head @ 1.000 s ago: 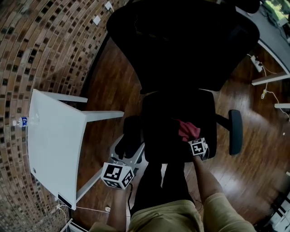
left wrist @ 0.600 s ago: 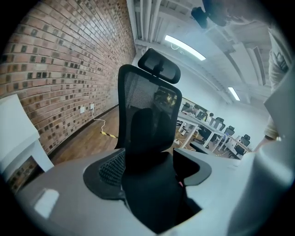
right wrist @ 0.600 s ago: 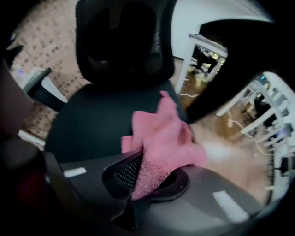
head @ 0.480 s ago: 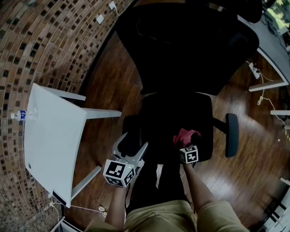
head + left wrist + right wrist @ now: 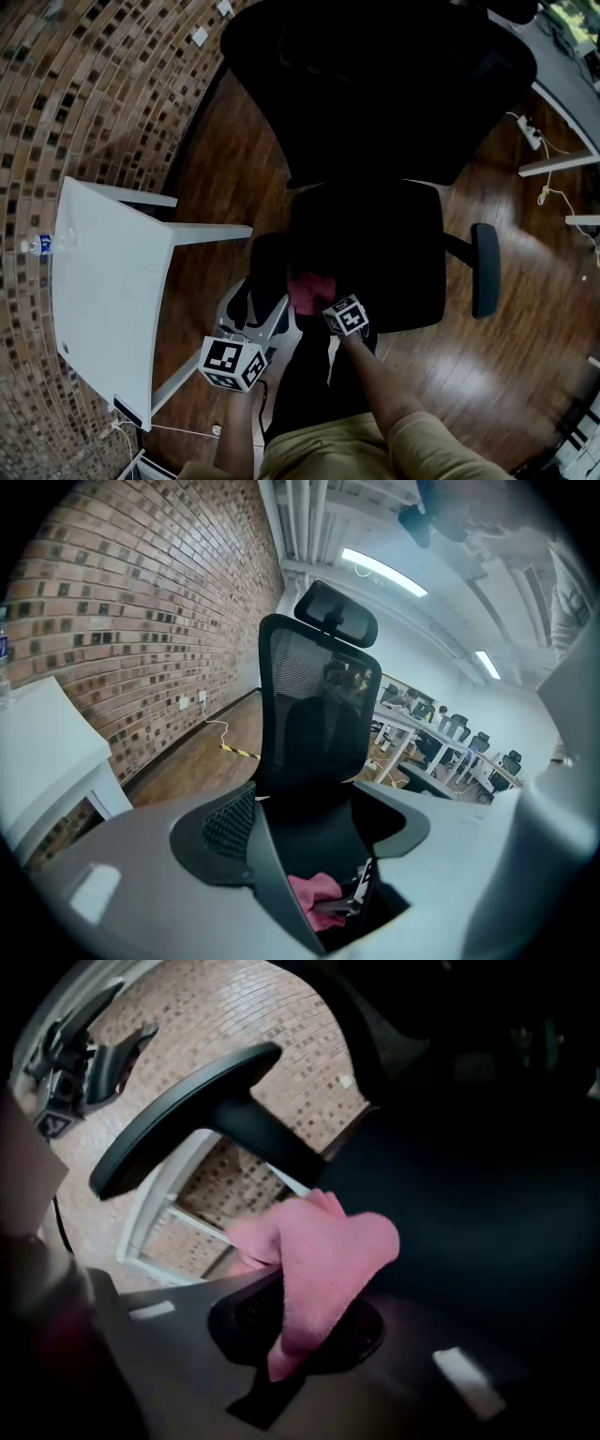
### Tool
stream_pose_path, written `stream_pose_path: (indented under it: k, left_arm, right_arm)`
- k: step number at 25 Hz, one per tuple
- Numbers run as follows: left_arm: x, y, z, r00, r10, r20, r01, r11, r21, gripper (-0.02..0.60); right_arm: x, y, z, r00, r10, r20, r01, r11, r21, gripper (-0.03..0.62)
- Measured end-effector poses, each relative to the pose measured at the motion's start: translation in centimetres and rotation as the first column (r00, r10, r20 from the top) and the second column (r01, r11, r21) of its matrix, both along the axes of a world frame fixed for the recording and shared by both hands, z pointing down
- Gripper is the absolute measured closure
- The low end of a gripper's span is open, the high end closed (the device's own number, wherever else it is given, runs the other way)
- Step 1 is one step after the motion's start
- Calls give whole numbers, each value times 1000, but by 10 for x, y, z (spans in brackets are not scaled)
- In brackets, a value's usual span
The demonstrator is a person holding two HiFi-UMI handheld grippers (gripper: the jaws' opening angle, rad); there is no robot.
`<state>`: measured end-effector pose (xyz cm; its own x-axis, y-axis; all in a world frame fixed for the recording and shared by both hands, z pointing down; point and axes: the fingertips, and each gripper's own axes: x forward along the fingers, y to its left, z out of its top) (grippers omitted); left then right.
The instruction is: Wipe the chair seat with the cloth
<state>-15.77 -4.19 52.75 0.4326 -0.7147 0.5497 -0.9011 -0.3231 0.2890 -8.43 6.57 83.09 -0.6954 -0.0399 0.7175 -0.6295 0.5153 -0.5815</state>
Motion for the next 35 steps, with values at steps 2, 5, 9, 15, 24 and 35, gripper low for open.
stream_pose_path:
  k: [2, 5, 9, 15, 24, 35]
  left_arm:
    - [10, 0, 4, 1000, 21, -9, -21, 1000, -8, 268]
    - [34, -2, 6, 998, 63, -26, -63, 998, -12, 268]
    - [61, -6, 7, 994, 98, -50, -99, 995, -6, 267]
    - [71, -7, 6, 993, 104, -61, -105, 995, -3, 275]
    - [72, -9, 13, 994, 58, -90, -56, 998, 26, 295]
    - [57, 11, 23, 1000, 22, -23, -22, 1000, -1, 305]
  right_arm:
    - [79, -8, 17, 981, 57, -186, -52, 998, 33, 576]
    - [214, -18, 24, 897, 194, -398, -176, 981, 82, 576]
    - [341, -27, 5, 766, 279, -579, -212, 960, 183, 576]
    - [366, -25, -1, 691, 450, -566, -414, 888, 201, 576]
    - [50, 18, -28, 997, 33, 70, -33, 999, 9, 576]
    - [136, 26, 30, 953, 14, -303, -35, 997, -64, 576]
